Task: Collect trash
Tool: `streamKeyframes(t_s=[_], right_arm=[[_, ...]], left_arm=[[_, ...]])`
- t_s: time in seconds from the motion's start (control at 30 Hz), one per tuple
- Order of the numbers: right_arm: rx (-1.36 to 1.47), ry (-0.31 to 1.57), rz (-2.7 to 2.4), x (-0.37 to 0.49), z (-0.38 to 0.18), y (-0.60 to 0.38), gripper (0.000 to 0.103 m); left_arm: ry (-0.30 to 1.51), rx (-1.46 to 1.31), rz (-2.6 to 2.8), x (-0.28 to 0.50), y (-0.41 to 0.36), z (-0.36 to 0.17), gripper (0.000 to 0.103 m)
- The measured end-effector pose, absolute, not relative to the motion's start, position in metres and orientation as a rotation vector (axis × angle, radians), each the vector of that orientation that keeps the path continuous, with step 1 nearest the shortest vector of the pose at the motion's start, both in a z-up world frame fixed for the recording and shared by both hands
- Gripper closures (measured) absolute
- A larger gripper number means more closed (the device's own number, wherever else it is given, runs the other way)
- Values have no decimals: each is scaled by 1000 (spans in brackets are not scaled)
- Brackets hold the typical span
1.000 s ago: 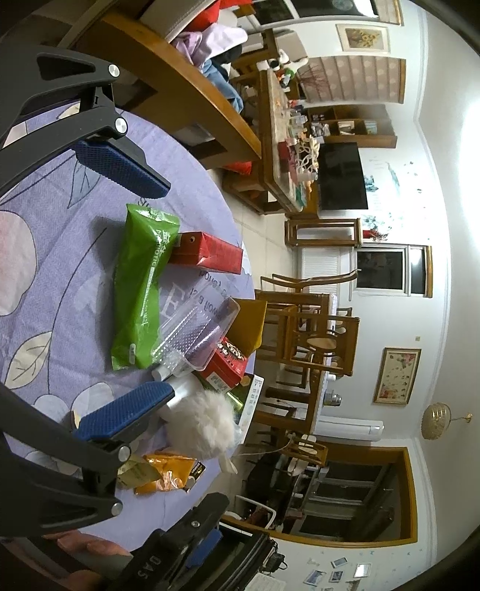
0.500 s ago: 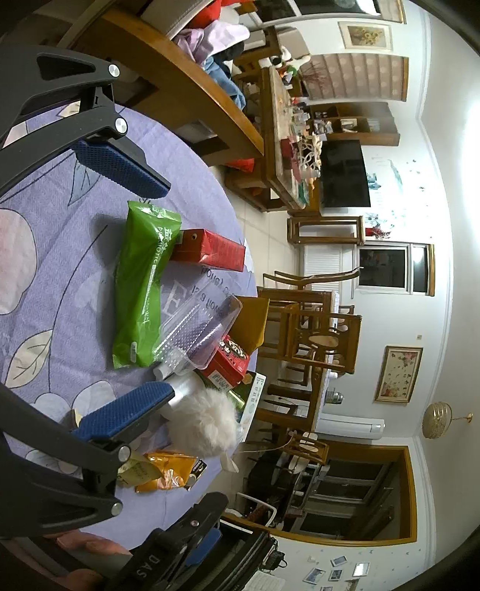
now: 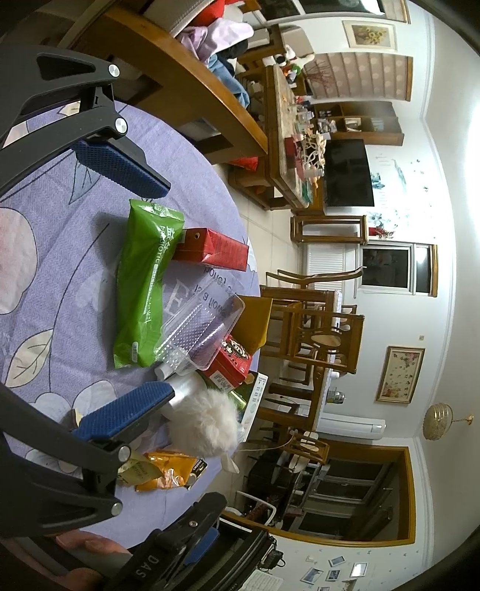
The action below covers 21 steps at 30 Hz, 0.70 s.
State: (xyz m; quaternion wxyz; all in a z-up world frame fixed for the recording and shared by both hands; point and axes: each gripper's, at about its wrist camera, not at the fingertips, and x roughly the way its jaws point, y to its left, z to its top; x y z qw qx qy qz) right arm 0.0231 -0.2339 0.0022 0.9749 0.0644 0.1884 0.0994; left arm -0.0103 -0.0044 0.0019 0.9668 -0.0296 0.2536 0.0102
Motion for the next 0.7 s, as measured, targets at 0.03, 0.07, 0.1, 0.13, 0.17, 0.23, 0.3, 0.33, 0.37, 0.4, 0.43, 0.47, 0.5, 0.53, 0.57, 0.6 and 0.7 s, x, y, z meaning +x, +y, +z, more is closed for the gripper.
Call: streamKeyframes(t_s=[0.03, 0.07, 0.1, 0.13, 0.17, 0.23, 0.3, 0.33, 0.37, 0.4, 0.43, 0.47, 0.5, 0.53, 0.57, 0.6, 0.7], right_arm=[[129, 381, 201, 23, 2, -234, 4], [129, 381, 201, 23, 2, -234, 4], [129, 381, 201, 23, 2, -234, 4], [129, 381, 201, 22, 2, -234, 4], [130, 381, 201, 23, 3, -234, 4], [130, 382, 200, 23, 3, -234, 4], [130, 382, 201, 22, 3, -234, 4], [130, 382, 201, 22, 3, -234, 4], [130, 382, 200, 22, 3, -234, 4], [130, 382, 200, 22, 3, -234, 4], [130, 382, 200, 22, 3, -234, 4], [130, 383, 200, 22, 3, -234, 4], [130, 382, 200, 22, 3, -234, 4], [130, 382, 200, 22, 3, -234, 4], [130, 382, 201, 22, 3, -235, 4], [130, 382, 200, 22, 4, -234, 4], [131, 382, 201, 22, 4, -235, 4]], left_arm=[[513, -60, 20, -10, -4, 2, 5], [513, -60, 20, -10, -4, 2, 5], [514, -60, 21, -10, -4, 2, 5], [514, -60, 21, -10, -4, 2, 5], [513, -60, 20, -10, -4, 2, 5], [514, -59, 21, -10, -4, 2, 5], [513, -59, 21, -10, -4, 2, 5], [513, -59, 21, -10, -4, 2, 5], [514, -59, 21, -10, -4, 2, 5], [514, -60, 21, -10, -4, 2, 5], [514, -60, 21, -10, -4, 2, 5], [514, -61, 20, -10, -4, 2, 5], [514, -60, 21, -10, -4, 2, 5], [514, -60, 21, -10, -4, 2, 5], [515, -61, 20, -10, -4, 2, 5], [514, -60, 21, -10, -4, 2, 5], [514, -59, 21, -10, -4, 2, 5]])
